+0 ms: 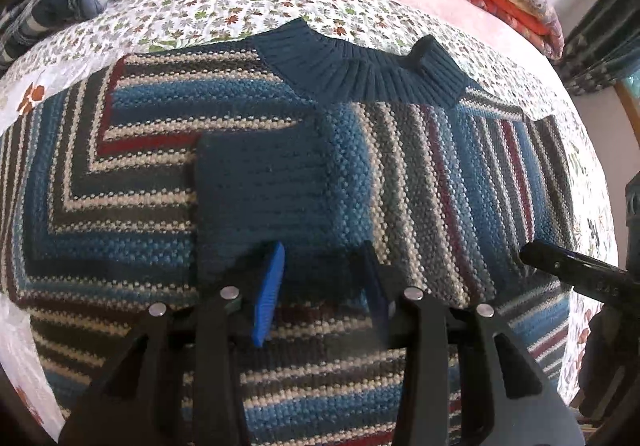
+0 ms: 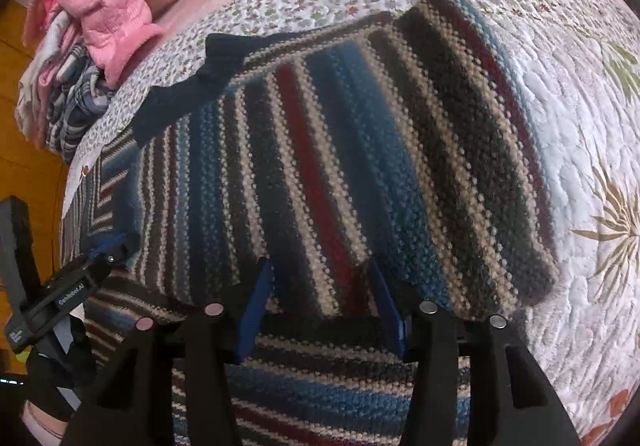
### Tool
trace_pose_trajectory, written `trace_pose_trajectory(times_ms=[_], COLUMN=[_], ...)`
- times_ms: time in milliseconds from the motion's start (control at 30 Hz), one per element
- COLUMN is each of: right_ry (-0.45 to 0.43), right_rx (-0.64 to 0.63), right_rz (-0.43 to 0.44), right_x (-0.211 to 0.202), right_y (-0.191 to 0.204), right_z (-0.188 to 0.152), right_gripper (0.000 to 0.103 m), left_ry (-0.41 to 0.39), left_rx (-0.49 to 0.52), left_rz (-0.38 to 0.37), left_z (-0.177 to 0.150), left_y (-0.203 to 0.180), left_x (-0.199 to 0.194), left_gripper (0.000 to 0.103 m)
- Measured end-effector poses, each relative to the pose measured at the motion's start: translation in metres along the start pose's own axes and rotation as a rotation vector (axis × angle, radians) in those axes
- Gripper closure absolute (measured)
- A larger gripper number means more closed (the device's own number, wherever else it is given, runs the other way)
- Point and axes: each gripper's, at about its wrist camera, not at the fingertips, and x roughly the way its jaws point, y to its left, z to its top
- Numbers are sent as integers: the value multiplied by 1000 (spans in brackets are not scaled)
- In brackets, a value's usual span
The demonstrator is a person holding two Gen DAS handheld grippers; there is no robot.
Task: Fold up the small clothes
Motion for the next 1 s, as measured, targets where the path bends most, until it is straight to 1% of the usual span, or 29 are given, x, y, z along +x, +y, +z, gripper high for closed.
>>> trace_pose_trajectory(times_ms=[67, 133, 200, 233, 267, 300, 333, 367, 467, 567, 600, 700, 733, 800, 833, 933, 1000], right_ry=[-2, 4, 12, -1, -27, -44, -51, -52, -45, -25, -19, 8, 19, 26, 28, 35, 37], right_rx=[-16, -27, -38, -42, -49, -54, -61, -67, -89, -106, -113, -127, -135, -159, -169, -198, -210], right_rz=[-12, -28, -58, -60, -32, -4, 21, 33, 54, 69, 70, 87, 93, 85, 81, 76, 67], right_x=[4, 7, 0, -7, -19, -27, -34, -37, -41, -33, -30, -19, -15, -12, -11, -8, -8], right_y=[4, 10, 18, 22, 28, 35, 41, 46, 61, 78, 84, 97, 104, 115, 119, 132, 135], right_z=[-1, 0, 2, 2, 0, -2, -4, -6, -15, -23, -25, -30, -32, -36, -37, -39, -38], right_gripper=[45, 43, 43, 43, 43, 43, 43, 42, 42, 41, 41, 41, 41, 41, 41, 41, 41], left_ry=[2, 8, 8, -6, -34, -53, -79, -87, -84, -84, -87, -115, -127, -153, -172, -198, -215], left_rx=[-19, -36, -68, -80, -92, -102, -125, -139, -210, -327, -369, -495, -561, -658, -720, -805, -840], left_rz=[-18, -42, -59, -53, -58, -59, -42, -25, 68, 161, 180, 195, 197, 195, 206, 221, 210], left_z=[2, 2, 1, 0, -3, -6, -13, -15, -33, -54, -61, -73, -74, -80, -82, -80, -76], left_y=[2, 6, 17, 20, 28, 35, 53, 62, 115, 182, 204, 258, 280, 316, 339, 378, 395], left_x=[2, -1, -16, -26, -40, -49, -66, -74, -95, -114, -121, -135, -137, -141, -143, -141, -137], left_gripper=[64, 64, 65, 65, 64, 59, 53, 51, 51, 51, 51, 49, 49, 49, 49, 50, 50])
